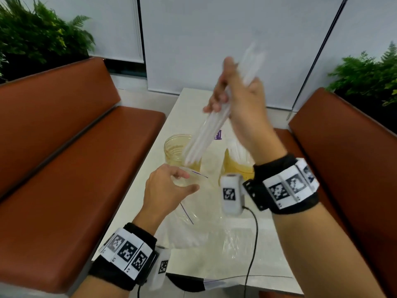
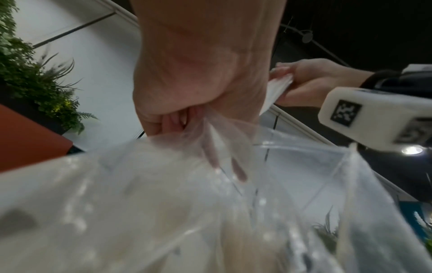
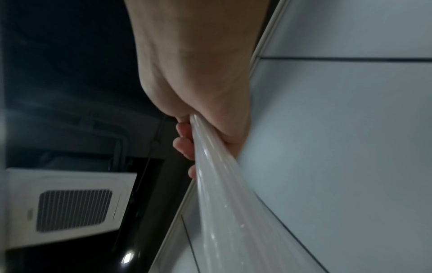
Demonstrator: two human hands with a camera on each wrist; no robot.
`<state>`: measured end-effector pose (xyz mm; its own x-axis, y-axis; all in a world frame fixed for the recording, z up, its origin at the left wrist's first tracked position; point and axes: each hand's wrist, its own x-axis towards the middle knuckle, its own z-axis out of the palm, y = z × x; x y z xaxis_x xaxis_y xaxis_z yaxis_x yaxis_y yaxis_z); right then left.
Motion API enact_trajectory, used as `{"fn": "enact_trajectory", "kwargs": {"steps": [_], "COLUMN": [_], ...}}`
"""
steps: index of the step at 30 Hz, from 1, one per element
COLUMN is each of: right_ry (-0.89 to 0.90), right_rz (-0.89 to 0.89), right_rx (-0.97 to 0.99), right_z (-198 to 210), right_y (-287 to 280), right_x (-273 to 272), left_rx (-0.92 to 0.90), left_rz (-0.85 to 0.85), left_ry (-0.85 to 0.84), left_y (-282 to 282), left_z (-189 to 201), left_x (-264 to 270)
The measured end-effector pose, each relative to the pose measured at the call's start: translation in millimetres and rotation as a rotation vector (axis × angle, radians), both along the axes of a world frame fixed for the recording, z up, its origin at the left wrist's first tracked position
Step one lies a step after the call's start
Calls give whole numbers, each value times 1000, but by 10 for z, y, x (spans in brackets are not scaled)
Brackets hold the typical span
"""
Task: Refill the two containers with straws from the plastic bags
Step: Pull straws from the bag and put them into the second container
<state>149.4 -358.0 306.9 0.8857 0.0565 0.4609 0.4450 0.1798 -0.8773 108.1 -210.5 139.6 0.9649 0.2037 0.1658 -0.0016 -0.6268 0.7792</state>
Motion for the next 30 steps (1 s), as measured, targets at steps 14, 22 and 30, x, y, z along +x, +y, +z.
{"fn": "enact_trajectory", "kwargs": {"steps": [14,22,30], "right_ry": [211,-128,-145], "right_rz": [-584,-747,-731], "right_rx": [-323,-330,-1099], "right_z": [-1320,-1201,-1648], "right_y": [-956,-1084,-1278], "right_x": [1221,1314,1320], "left_rx": [19,4,3], "left_rz": [20,28,40], "left_ry": [-86,-126,-121], "left_y": [147,167,157], "left_z": [52,118,137], "left_x": [28,30,23]}}
